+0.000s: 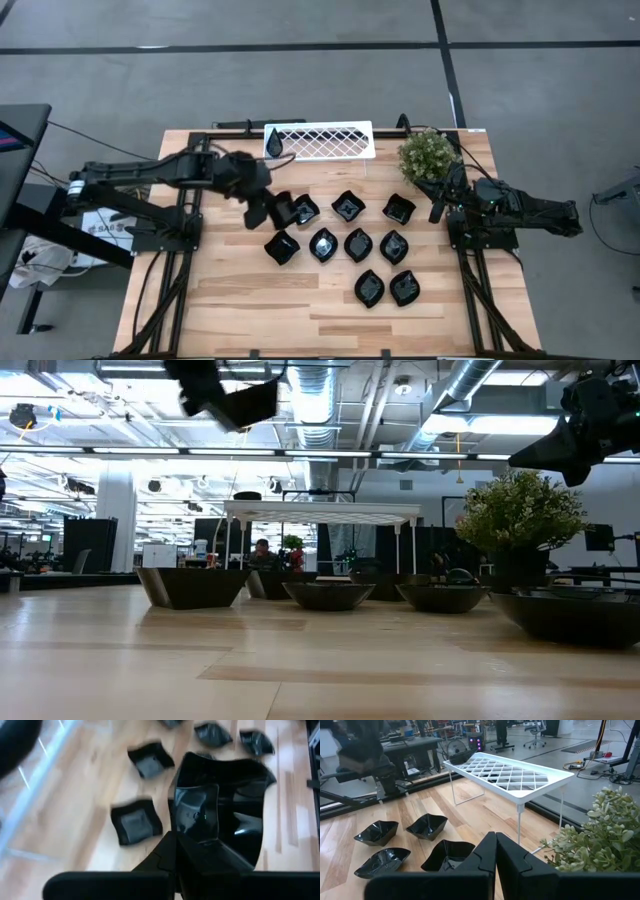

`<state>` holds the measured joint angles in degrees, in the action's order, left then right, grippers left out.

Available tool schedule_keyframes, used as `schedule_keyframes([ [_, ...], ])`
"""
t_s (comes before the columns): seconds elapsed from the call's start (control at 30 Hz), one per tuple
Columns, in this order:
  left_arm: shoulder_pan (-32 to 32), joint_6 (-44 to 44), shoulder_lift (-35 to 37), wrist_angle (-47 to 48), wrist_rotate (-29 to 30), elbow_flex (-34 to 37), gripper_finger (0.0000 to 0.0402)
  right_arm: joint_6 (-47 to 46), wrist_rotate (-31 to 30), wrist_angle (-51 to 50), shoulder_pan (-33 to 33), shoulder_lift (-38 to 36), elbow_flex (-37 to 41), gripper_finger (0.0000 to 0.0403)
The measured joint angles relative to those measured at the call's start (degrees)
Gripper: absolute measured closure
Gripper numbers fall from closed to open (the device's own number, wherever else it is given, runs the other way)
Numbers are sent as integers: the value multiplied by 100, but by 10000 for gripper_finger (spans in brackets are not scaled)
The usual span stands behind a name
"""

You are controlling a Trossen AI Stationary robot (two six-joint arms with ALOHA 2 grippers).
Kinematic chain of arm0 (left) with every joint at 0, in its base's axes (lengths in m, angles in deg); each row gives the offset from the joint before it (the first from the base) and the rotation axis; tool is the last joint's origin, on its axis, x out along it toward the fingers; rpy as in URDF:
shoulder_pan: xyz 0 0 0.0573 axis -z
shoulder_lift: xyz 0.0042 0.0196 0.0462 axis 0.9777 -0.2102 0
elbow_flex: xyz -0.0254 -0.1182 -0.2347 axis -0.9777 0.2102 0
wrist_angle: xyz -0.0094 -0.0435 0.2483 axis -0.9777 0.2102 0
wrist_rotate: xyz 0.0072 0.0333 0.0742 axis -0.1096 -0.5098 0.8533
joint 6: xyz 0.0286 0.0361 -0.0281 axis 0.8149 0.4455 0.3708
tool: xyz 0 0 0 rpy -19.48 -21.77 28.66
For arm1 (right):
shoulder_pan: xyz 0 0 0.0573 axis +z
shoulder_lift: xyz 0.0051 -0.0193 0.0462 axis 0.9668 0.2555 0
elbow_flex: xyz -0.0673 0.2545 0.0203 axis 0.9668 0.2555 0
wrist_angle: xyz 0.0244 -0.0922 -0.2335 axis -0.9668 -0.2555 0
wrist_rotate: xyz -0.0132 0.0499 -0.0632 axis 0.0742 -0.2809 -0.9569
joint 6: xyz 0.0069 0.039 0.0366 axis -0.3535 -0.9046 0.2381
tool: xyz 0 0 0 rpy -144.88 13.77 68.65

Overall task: Pick & Place Mini shaped plates
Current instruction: Put the black distorted square plate on the shelf

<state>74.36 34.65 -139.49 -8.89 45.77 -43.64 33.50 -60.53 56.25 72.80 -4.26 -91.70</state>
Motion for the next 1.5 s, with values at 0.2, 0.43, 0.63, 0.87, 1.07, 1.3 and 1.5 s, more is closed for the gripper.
schedule_keyframes([
  [0.2, -367, 568, -797, -12, 0, -1235, 398, 0, -1, -17, 2, 0, 0, 401],
  [0.43, -614, 942, -1760, -9, -27, -2288, 398, -4, -1, -83, 0, -1, 2, 401],
  [0.63, -1023, 490, -2337, -166, -2, -2785, 398, -9, -1, -103, 1, 0, 0, 401],
  [0.87, -1666, 146, -2722, -242, 17, -2958, 398, -13, -1, -99, 2, 0, 1, 401],
  [1.07, -2300, -143, -2880, -193, -137, -2954, 398, -13, -1, -94, 2, -1, 0, 401],
  [1.3, -2715, -149, -3113, -151, -427, -2952, 398, -13, -1, -94, 0, -1, 0, 401],
  [1.5, -2724, -146, -3328, -92, -551, -2949, 398, -13, -1, -93, 0, 0, 1, 401],
])
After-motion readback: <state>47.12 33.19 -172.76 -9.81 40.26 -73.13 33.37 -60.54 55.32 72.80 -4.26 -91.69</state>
